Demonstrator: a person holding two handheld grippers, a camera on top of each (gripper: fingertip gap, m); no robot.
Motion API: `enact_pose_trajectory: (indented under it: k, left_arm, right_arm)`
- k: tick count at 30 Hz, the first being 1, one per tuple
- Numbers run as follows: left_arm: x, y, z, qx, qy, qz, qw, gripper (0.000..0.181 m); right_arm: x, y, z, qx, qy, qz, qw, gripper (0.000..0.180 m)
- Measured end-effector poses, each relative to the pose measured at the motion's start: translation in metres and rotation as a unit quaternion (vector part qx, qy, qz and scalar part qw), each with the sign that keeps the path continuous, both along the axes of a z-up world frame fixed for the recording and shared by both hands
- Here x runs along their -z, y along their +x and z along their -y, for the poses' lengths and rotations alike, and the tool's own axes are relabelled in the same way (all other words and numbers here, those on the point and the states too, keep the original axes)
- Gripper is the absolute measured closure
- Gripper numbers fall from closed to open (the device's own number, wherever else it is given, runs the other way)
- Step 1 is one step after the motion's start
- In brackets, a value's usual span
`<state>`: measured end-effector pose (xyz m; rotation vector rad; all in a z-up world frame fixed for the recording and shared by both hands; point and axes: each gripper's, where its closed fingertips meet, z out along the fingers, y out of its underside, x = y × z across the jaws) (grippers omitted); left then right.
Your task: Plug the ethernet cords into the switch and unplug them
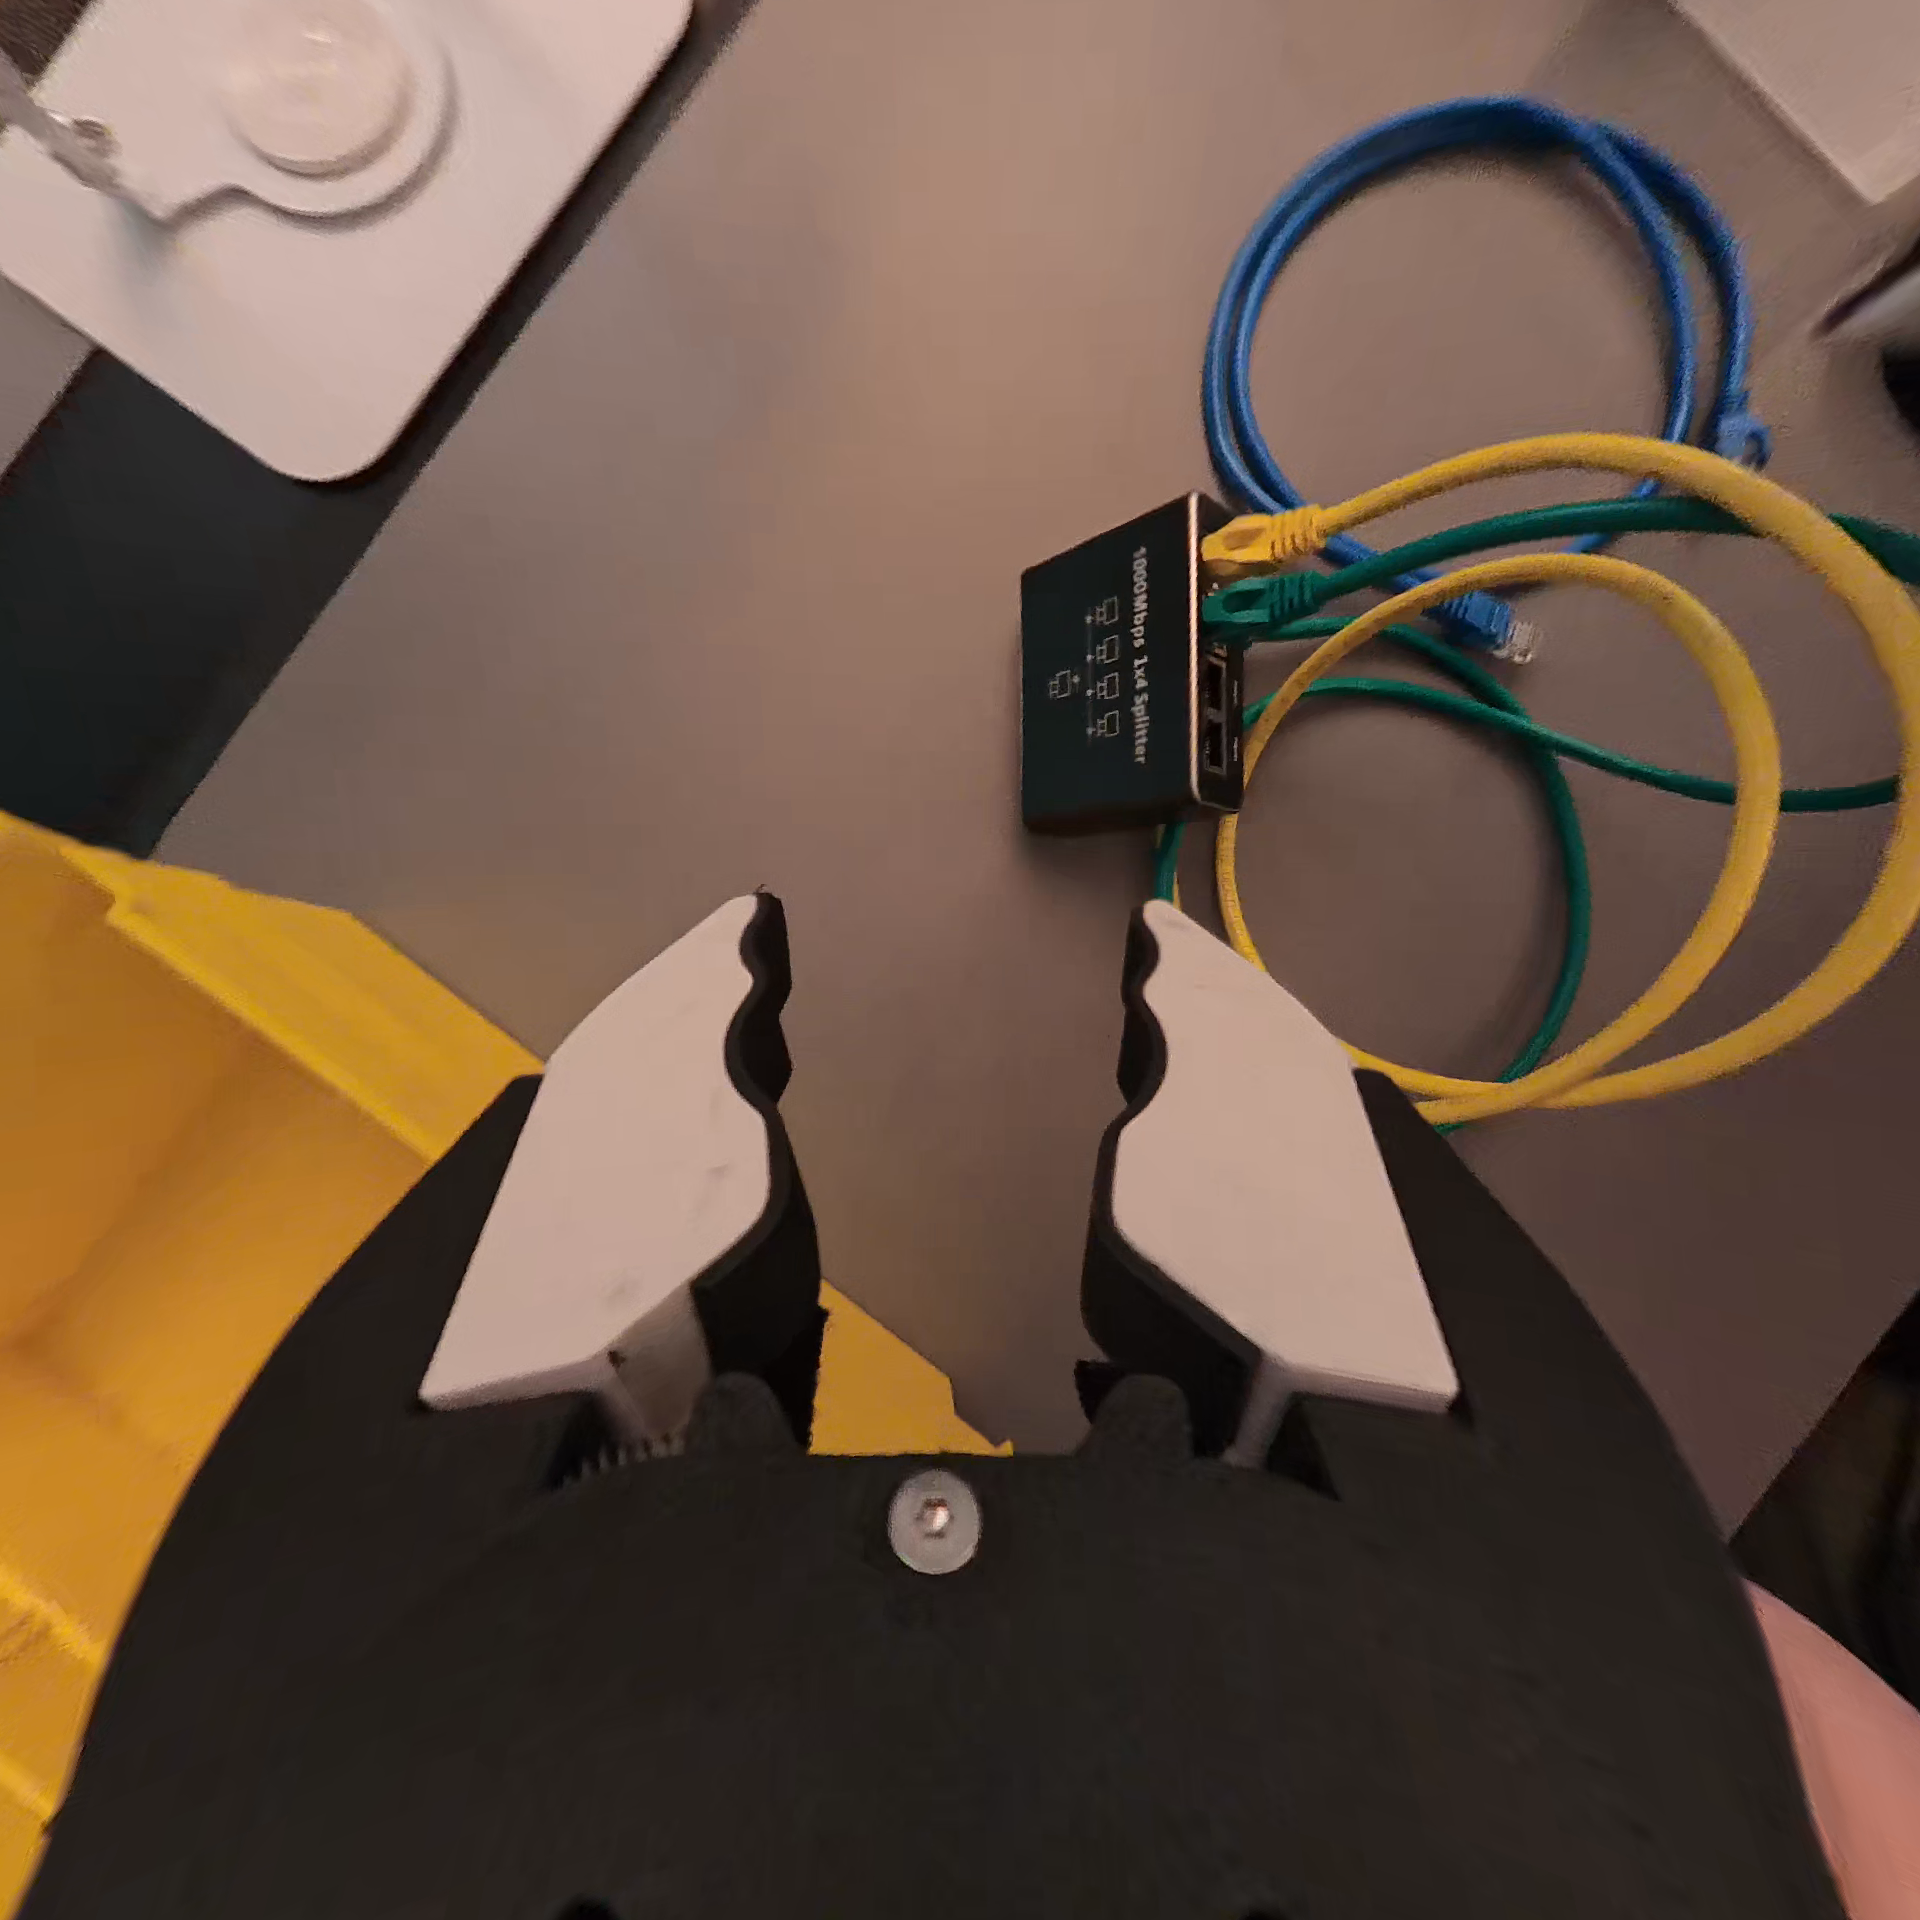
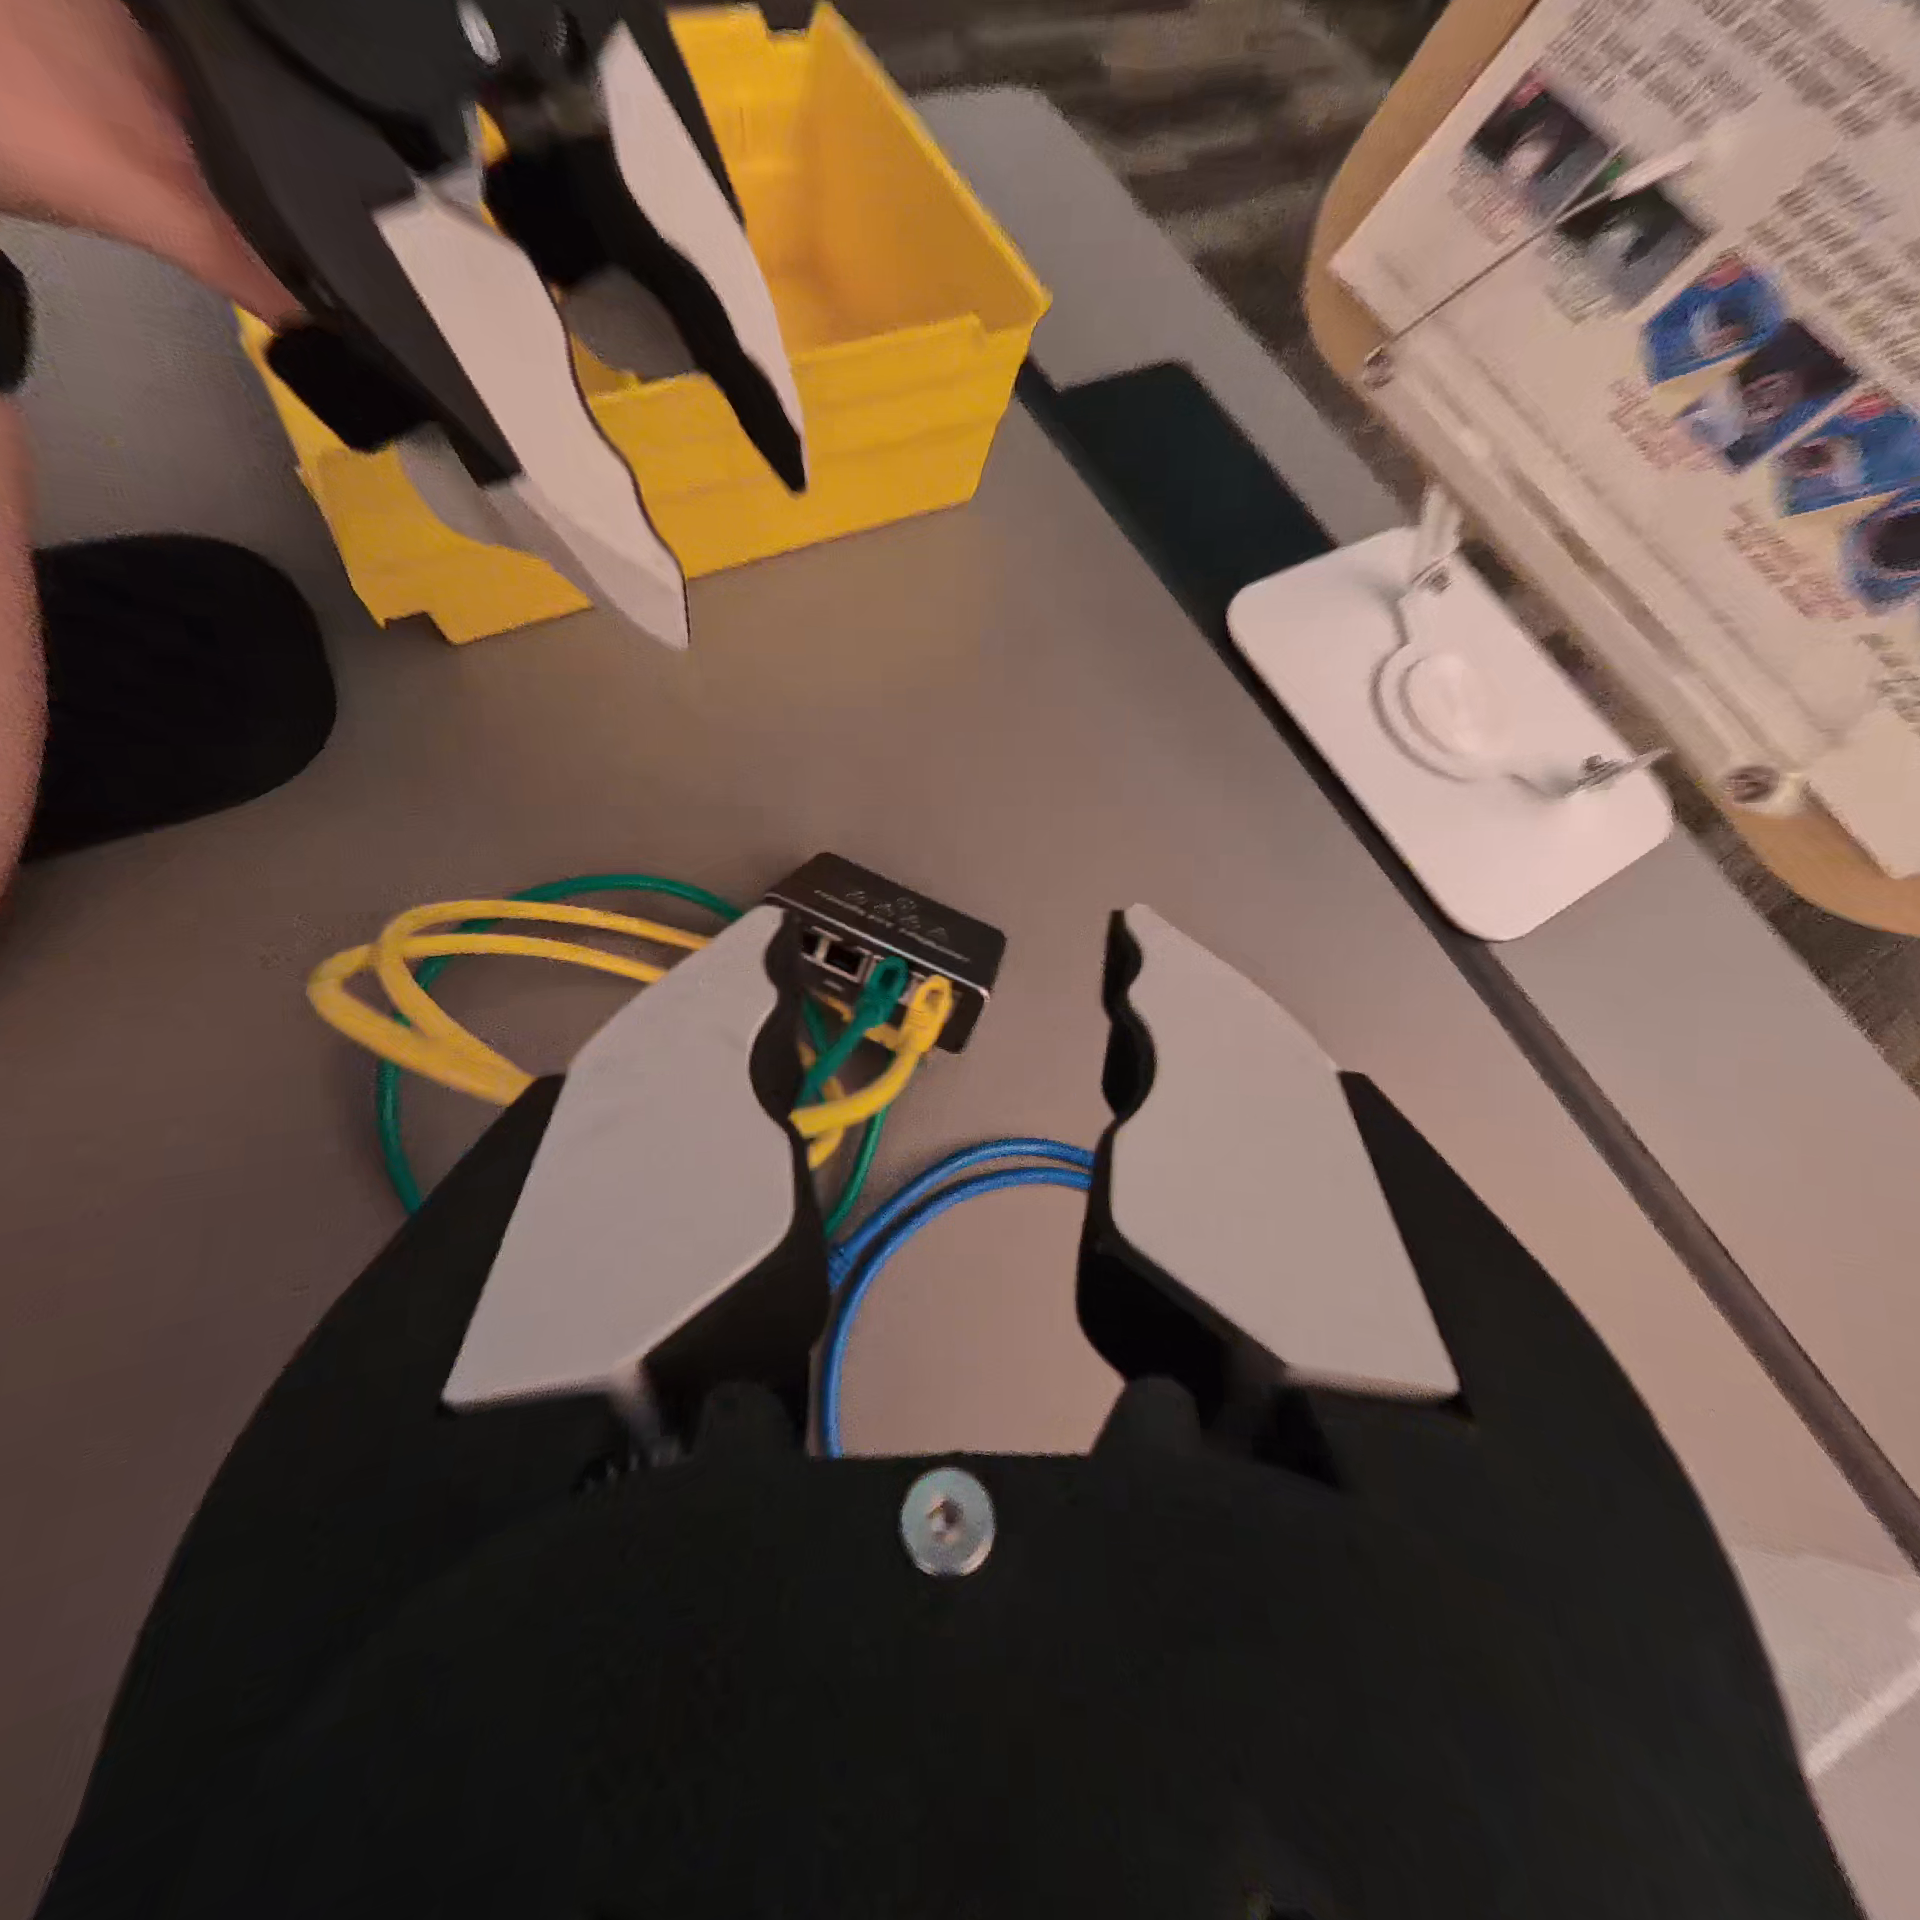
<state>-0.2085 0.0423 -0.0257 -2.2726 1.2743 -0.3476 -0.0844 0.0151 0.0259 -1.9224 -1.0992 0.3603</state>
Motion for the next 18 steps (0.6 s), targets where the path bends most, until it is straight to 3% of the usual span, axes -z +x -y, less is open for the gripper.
enact_pose_trajectory:
  k: [4,8,14,18]
  left_arm:
    - [-0.026,-0.023,-0.002,-0.046,0.029,0.054,0.997,0.119]
    - [-0.046,-0.05,0.002,-0.088,0.06,0.076,0.991,0.118]
    - [-0.063,-0.06,0.015,-0.088,0.077,0.114,0.987,0.118]
    - [-0.063,-0.054,0.022,-0.065,0.075,0.12,0.988,0.119]
  right_arm:
    - [0.044,-0.025,-0.016,0.037,-0.169,0.087,0.981,0.104]
    - [0.094,-0.03,-0.015,0.083,-0.315,0.205,0.923,0.091]
    - [0.144,-0.034,-0.011,0.122,-0.347,0.379,0.849,0.073]
    - [0.156,-0.03,-0.016,0.141,-0.361,0.425,0.818,0.08]
